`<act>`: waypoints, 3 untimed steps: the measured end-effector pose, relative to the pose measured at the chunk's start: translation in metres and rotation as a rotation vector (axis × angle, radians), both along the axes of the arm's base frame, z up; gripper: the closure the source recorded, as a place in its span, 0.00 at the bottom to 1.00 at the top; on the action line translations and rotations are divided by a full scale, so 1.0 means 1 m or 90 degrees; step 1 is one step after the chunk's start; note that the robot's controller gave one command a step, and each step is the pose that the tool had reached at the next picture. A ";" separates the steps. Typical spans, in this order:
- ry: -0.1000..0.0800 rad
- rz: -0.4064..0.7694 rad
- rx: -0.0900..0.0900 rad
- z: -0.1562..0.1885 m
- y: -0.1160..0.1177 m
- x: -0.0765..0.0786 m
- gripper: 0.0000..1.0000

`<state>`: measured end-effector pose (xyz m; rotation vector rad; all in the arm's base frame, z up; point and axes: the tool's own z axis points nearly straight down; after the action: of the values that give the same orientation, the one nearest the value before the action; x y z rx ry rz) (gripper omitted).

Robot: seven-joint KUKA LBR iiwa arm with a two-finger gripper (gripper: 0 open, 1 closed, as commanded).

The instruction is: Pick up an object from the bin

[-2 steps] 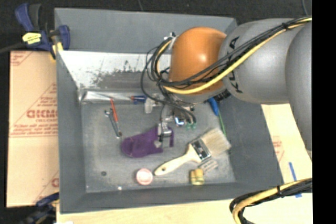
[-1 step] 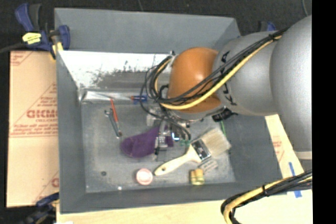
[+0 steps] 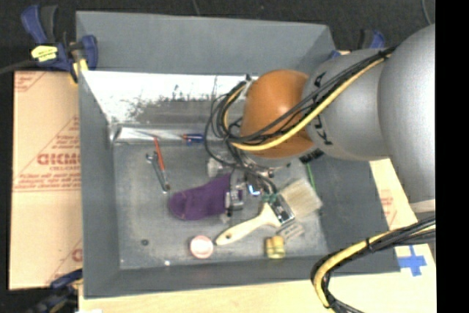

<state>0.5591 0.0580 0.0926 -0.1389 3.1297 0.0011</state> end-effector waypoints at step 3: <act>-0.002 0.061 0.000 -0.011 -0.013 0.001 1.00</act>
Offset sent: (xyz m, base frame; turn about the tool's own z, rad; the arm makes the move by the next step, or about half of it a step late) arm 0.0006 -0.0129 -0.0116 -0.1007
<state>0.5605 0.0446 0.0814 -0.2888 3.1170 0.0020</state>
